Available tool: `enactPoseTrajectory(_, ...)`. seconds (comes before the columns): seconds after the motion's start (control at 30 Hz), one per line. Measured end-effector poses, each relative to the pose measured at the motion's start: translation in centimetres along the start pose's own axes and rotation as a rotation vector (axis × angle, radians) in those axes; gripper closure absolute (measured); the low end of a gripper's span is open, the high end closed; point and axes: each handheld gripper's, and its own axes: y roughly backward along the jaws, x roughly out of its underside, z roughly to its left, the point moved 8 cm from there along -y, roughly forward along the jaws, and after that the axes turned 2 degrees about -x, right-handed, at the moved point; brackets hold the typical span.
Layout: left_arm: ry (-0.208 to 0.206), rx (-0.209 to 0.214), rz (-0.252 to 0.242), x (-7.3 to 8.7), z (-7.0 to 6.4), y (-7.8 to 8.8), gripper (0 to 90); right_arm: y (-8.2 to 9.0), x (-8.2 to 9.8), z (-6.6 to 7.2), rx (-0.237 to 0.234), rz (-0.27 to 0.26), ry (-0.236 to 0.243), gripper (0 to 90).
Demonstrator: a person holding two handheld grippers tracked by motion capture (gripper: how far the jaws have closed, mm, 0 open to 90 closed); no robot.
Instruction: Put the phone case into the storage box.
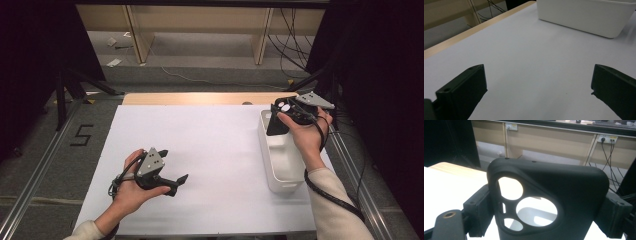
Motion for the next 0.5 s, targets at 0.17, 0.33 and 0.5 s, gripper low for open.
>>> enactPoseTrajectory(0.17, 0.0, 0.0, 0.0, 0.01, 0.01, -0.01, 0.0, -0.29, -0.02, 0.04, -0.004, 0.004, 0.0, 16.4)
enactPoseTrajectory(0.33, 0.0, 0.0, 0.0, 0.0, 0.02, -0.01, 0.0, -0.54, -0.02, -0.09, -0.003, 0.007, 0.003, 16.4)
enactPoseTrajectory(0.5, 0.001, 0.0, 0.001, 0.01, 0.01, -0.02, 0.0, -0.71, 0.01, -0.2, -0.008, 0.012, 0.002, 16.4)
